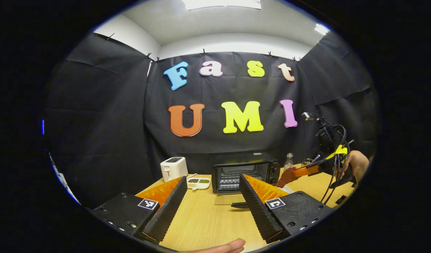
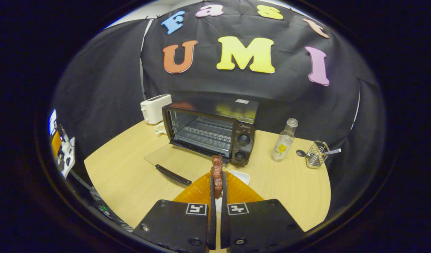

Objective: Open the electric oven with the left hand, put the food in, and close the electric oven.

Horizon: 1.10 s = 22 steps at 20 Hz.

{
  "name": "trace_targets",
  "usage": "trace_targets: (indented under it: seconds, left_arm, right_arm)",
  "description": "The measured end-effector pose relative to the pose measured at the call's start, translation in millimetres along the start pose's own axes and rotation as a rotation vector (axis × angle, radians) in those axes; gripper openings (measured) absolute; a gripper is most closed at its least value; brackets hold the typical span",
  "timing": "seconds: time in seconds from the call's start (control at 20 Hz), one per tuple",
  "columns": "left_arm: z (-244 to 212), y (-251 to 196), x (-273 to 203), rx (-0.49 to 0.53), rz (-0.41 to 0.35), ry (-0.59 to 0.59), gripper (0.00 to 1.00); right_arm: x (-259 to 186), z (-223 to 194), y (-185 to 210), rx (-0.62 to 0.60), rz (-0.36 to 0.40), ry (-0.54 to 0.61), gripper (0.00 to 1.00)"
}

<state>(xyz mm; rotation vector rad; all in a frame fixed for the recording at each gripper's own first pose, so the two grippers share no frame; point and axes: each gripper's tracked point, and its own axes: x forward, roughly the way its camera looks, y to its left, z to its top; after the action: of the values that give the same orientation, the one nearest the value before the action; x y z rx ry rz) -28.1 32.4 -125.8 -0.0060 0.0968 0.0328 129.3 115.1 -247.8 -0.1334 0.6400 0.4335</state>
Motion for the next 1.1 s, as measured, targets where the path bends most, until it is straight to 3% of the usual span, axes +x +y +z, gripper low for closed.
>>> trace_targets:
  seconds: [0.5, 0.8, 0.95, 1.1]
  left_arm:
    - [-20.6, 11.8, 12.7, 0.032, 0.008, 0.039, 0.95]
    - [-36.9, 15.4, 26.6, 0.025, 0.02, 0.082, 0.96]
    - [-43.8, 14.4, 32.4, 0.037, 0.02, 0.101, 0.96]
    - [-44.4, 15.6, 35.5, 0.014, 0.027, 0.095, 0.96]
  right_arm:
    - [80.4, 21.1, 44.0, 0.022, -0.017, -0.069, 0.08]
    - [121.7, 55.3, 61.0, 0.026, -0.068, -0.194, 0.08]
    - [144.1, 71.5, 73.2, 0.028, -0.07, -0.247, 0.08]
    - [173.3, 74.9, 88.1, 0.081, -0.049, -0.232, 0.08]
